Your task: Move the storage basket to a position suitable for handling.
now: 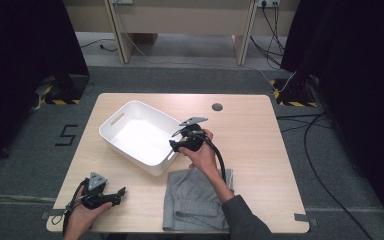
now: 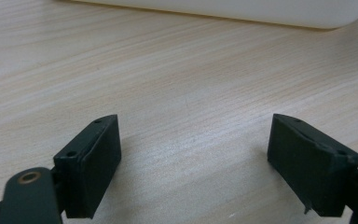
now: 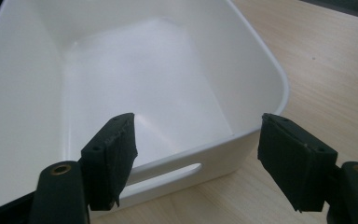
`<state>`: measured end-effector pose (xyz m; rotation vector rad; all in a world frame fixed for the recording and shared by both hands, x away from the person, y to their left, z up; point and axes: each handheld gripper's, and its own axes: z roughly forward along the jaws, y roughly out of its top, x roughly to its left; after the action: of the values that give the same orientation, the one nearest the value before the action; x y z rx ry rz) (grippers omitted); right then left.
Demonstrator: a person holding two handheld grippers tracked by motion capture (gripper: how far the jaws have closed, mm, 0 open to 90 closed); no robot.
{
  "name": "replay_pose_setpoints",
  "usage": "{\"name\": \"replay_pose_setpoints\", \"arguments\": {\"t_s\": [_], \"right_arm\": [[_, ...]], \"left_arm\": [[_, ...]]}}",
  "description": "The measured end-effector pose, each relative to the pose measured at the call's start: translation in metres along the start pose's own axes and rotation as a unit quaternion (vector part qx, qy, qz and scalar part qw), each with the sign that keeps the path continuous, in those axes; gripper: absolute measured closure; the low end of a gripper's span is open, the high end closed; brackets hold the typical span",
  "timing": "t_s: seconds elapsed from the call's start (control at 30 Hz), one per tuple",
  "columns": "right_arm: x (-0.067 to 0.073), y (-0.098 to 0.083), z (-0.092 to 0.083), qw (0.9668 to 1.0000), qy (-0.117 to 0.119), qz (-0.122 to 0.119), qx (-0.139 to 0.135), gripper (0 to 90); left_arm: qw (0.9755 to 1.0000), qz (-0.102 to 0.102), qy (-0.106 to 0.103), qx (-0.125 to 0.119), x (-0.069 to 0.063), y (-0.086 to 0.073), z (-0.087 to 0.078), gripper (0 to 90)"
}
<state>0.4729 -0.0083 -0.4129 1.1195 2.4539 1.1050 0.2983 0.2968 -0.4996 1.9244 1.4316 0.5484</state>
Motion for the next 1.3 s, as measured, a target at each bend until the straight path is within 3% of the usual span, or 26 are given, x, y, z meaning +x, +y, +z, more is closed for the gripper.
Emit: {"name": "replay_pose_setpoints", "arguments": {"t_s": [0.03, 0.07, 0.13, 0.17, 0.27, 0.3, 0.4, 0.43, 0.5, 0.57, 0.6, 0.67, 0.77, 0.93, 1.0, 1.07, 1.13, 1.17, 1.23, 1.27, 1.3], "right_arm": [[0.002, 0.001, 0.003, 0.9998, -0.016, -0.004, 0.005, 25.2], [0.002, 0.001, 0.003, 0.9998, -0.016, -0.004, 0.005, 25.2], [0.003, 0.003, 0.007, 0.9988, -0.041, -0.025, 0.011, 25.8], [0.003, 0.004, 0.01, 0.9985, -0.05, -0.018, 0.013, 25.6], [0.002, 0.005, 0.012, 0.9984, -0.054, -0.009, 0.016, 25.7], [-0.001, 0.005, 0.016, 0.9987, -0.047, 0.005, 0.019, 26.2], [-0.004, 0.004, 0.022, 0.9988, -0.041, 0.02, 0.02, 26.2], [-0.005, 0.005, 0.026, 0.9986, -0.044, 0.016, 0.022, 27.9], [-0.006, 0.009, 0.033, 0.9967, -0.069, -0.024, 0.034, 38.4], [-0.008, 0.012, 0.034, 0.9963, -0.071, -0.027, 0.041, 41.3], [-0.013, 0.018, 0.038, 0.9941, -0.081, -0.05, 0.051, 46.9], [-0.016, 0.019, 0.04, 0.9934, -0.084, -0.056, 0.055, 47.8], [-0.034, 0.026, 0.043, 0.9932, -0.076, -0.068, 0.056, 60.4], [-0.045, 0.032, 0.044, 0.9912, -0.074, -0.087, 0.066, 65.0], [-0.054, 0.033, 0.047, 0.9872, -0.089, -0.114, 0.066, 69.1], [-0.057, 0.034, 0.048, 0.9857, -0.089, -0.126, 0.066, 69.0], [-0.064, 0.034, 0.048, 0.9862, -0.088, -0.124, 0.066, 66.8], [-0.069, 0.035, 0.047, 0.986, -0.096, -0.118, 0.068, 61.4], [-0.075, 0.036, 0.04, 0.9881, -0.126, -0.063, 0.061, 48.5], [-0.075, 0.036, 0.04, 0.9881, -0.126, -0.063, 0.061, 48.5], [-0.074, 0.036, 0.032, 0.9911, -0.12, -0.031, 0.047, 44.6]], "left_arm": [[1.0, 0.0, 0.0, 0.0, 0.0, 0.0, 0.0, 16.8], [1.0, 0.0, 0.0, 0.0, 0.0, 0.0, 0.0, 16.8], [1.0, 0.0, 0.0, 0.0, 0.0, 0.0, 0.0, 16.8], [1.0, 0.0, 0.0, 0.0, 0.0, 0.0, 0.0, 16.8], [1.0, 0.0, 0.0, 0.0, 0.0, 0.0, 0.0, 16.8], [1.0, 0.0, 0.0, 0.0, 0.0, 0.0, 0.0, 16.8], [1.0, 0.0, 0.0, 0.0, 0.0, 0.0, 0.0, 16.8], [1.0, 0.0, 0.0, 0.0, 0.0, 0.0, 0.0, 16.8], [1.0, 0.0, 0.0, 0.0, 0.0, 0.0, 0.0, 16.8], [1.0, 0.001, 0.0, 0.0, 0.0, 0.0, 0.0, 16.7], [1.0, 0.0, 0.0, 0.0, 0.0, 0.0, 0.0, 16.8], [1.0, 0.0, 0.0, 0.0, 0.0, 0.0, 0.0, 16.7], [1.0, 0.0, 0.0, 0.0, 0.0, 0.0, 0.0, 16.7], [1.0, 0.001, 0.0, 0.001, 0.0, 0.0, 0.0, 16.8], [1.0, 0.0, -0.001, -0.001, 0.0, 0.0, 0.0, 16.7], [1.0, 0.002, -0.001, 0.001, 0.0, 0.0, 0.0, 16.7], [1.0, 0.002, -0.001, 0.0, 0.0, 0.0, 0.0, 16.8], [1.0, 0.002, -0.001, 0.0, 0.0, 0.0, 0.0, 16.7], [1.0, 0.001, -0.001, 0.0, 0.0, 0.0, 0.0, 16.7], [1.0, 0.001, -0.001, 0.0, 0.0, 0.0, 0.0, 16.7], [1.0, 0.001, -0.001, 0.0, 0.0, 0.0, 0.0, 16.6]]}}
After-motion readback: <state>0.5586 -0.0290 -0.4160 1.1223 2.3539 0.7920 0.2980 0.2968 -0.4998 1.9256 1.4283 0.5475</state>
